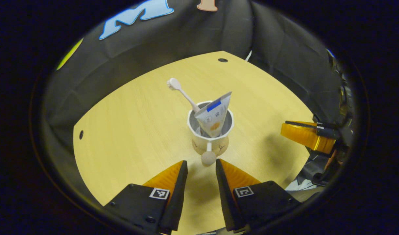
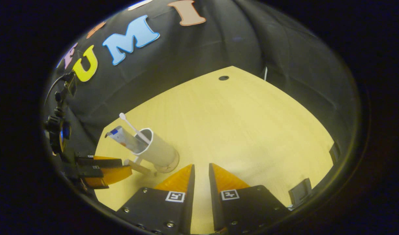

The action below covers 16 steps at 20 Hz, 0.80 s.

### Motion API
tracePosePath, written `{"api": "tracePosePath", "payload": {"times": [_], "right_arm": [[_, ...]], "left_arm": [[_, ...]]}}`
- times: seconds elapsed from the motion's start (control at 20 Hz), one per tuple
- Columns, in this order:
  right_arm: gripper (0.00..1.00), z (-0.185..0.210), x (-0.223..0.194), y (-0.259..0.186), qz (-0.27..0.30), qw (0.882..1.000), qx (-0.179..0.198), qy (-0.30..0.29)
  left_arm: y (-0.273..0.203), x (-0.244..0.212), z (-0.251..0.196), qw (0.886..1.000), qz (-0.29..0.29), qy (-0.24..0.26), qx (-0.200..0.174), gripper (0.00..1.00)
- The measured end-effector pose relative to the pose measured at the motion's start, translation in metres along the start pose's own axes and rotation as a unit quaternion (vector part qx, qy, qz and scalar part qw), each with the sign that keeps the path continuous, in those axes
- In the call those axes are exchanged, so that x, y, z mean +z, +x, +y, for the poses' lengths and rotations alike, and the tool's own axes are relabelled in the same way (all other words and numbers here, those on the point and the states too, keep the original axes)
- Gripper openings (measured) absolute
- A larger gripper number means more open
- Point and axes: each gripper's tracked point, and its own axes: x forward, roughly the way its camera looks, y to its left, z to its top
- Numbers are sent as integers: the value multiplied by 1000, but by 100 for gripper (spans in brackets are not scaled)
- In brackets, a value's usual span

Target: Put the toothbrush and toothpaste on the desktop into the cup, then pick up the cup and place it on the coaster on the desktop.

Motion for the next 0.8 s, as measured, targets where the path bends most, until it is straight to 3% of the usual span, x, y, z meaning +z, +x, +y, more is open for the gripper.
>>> {"api": "tracePosePath", "payload": {"times": [0.2, 0.25, 0.4, 0.55, 0.6, 0.8], "right_arm": [[25, 40, 7, 2, 3, 998, 36, -50], [25, 49, 12, 2, -2, 997, 44, -59], [26, 75, 33, -4, -23, 994, 62, -87], [25, 101, 60, -16, -58, 988, 76, -118], [25, 110, 72, -23, -74, 986, 79, -128], [25, 146, 140, -58, -162, 972, 79, -148]], "left_arm": [[-28, -4, 12, 998, -37, -32, 26, 63], [-39, -1, 16, 997, -50, -41, 35, 58], [-67, 13, 30, 990, -99, -81, 65, 58], [-97, 32, 49, 975, -164, -121, 92, 62], [-110, 40, 56, 968, -187, -129, 102, 58], [-180, 91, 91, 936, -291, -131, 152, 63]]}}
